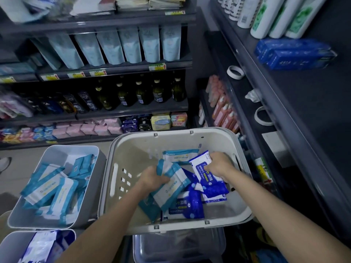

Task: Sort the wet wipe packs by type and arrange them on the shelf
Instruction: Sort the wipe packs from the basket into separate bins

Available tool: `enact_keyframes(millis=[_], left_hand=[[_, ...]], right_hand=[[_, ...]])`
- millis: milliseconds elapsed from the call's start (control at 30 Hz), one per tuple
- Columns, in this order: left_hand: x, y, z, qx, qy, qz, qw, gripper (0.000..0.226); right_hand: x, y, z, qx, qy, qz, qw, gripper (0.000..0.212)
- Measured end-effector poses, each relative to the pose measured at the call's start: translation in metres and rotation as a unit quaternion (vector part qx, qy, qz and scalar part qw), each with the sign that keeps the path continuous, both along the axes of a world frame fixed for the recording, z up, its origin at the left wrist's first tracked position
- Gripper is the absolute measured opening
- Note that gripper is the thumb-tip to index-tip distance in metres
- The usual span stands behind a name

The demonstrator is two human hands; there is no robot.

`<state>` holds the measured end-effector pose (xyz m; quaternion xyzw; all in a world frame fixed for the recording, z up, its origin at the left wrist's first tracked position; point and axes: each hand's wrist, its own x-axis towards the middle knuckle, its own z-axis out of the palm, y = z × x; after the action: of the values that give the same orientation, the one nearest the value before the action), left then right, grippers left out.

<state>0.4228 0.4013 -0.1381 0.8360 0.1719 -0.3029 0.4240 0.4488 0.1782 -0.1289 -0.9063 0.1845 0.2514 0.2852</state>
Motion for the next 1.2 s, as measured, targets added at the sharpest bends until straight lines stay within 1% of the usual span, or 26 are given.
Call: enact_keyframes(millis=[67, 133, 267, 333, 400, 467, 533, 567, 633, 667, 733, 800, 867, 900, 933, 1000, 1100, 1200], left_hand=[[0.0, 0.01, 0.01, -0.009, -0.037, 0.025, 0.999, 0.011], [-0.002, 0.019, 0.022, -0.037, -0.093, 0.078, 0.992, 0.011], [-0.008, 0.035, 0.052, -0.09, -0.18, 0.17, 0.965, 0.02], [-0.012, 0.04, 0.066, -0.125, -0.216, 0.205, 0.946, 0.025], [-0.017, 0.045, 0.079, -0.147, -0.244, 0.225, 0.932, 0.028], [-0.021, 0.051, 0.085, -0.156, -0.258, 0.251, 0.92, 0.027], [-0.024, 0.058, 0.089, -0.159, -0.269, 0.281, 0.907, 0.025], [-0.025, 0.061, 0.09, -0.163, -0.271, 0.294, 0.902, 0.025], [-0.03, 0.066, 0.091, -0.169, -0.274, 0.312, 0.894, 0.026], [-0.032, 0.069, 0.092, -0.172, -0.276, 0.319, 0.89, 0.025], [-0.037, 0.077, 0.092, -0.184, -0.276, 0.341, 0.88, 0.024], [-0.041, 0.087, 0.09, -0.2, -0.272, 0.357, 0.871, 0.025], [-0.044, 0.096, 0.088, -0.207, -0.273, 0.371, 0.863, 0.027], [-0.045, 0.1, 0.086, -0.212, -0.271, 0.379, 0.859, 0.028], [-0.046, 0.102, 0.085, -0.218, -0.269, 0.387, 0.855, 0.028], [-0.047, 0.105, 0.082, -0.229, -0.266, 0.399, 0.847, 0.027], [-0.047, 0.107, 0.079, -0.235, -0.264, 0.415, 0.838, 0.025], [-0.048, 0.109, 0.079, -0.247, -0.255, 0.432, 0.829, 0.027]], right_hand=[[0.0, 0.001, 0.006, 0.032, -0.015, 0.007, 0.999, 0.018], [0.0, 0.004, 0.012, 0.074, -0.022, 0.02, 0.997, 0.016], [0.003, 0.02, 0.015, 0.155, -0.009, 0.061, 0.986, 0.013], [0.005, 0.031, 0.01, 0.181, -0.012, 0.088, 0.98, 0.008], [0.005, 0.046, 0.005, 0.189, -0.017, 0.125, 0.974, 0.013], [0.003, 0.065, -0.003, 0.178, -0.013, 0.181, 0.967, 0.014], [0.0, 0.086, -0.014, 0.141, 0.006, 0.253, 0.957, 0.006], [-0.002, 0.096, -0.02, 0.12, 0.016, 0.288, 0.95, 0.015], [-0.007, 0.112, -0.037, 0.083, 0.035, 0.344, 0.935, 0.039], [-0.01, 0.119, -0.044, 0.051, 0.036, 0.382, 0.922, 0.045], [-0.015, 0.126, -0.052, -0.018, 0.033, 0.452, 0.891, 0.047], [-0.02, 0.129, -0.056, -0.037, 0.032, 0.483, 0.875, 0.048], [-0.022, 0.128, -0.06, -0.041, 0.023, 0.496, 0.867, 0.054], [-0.022, 0.127, -0.06, -0.041, 0.018, 0.499, 0.865, 0.058], [-0.022, 0.125, -0.059, -0.035, 0.015, 0.489, 0.872, 0.061], [-0.021, 0.123, -0.054, 0.013, 0.016, 0.429, 0.903, 0.06], [-0.018, 0.115, -0.046, 0.097, 0.0, 0.341, 0.935, 0.046], [-0.012, 0.104, -0.032, 0.185, -0.007, 0.225, 0.957, 0.036]])
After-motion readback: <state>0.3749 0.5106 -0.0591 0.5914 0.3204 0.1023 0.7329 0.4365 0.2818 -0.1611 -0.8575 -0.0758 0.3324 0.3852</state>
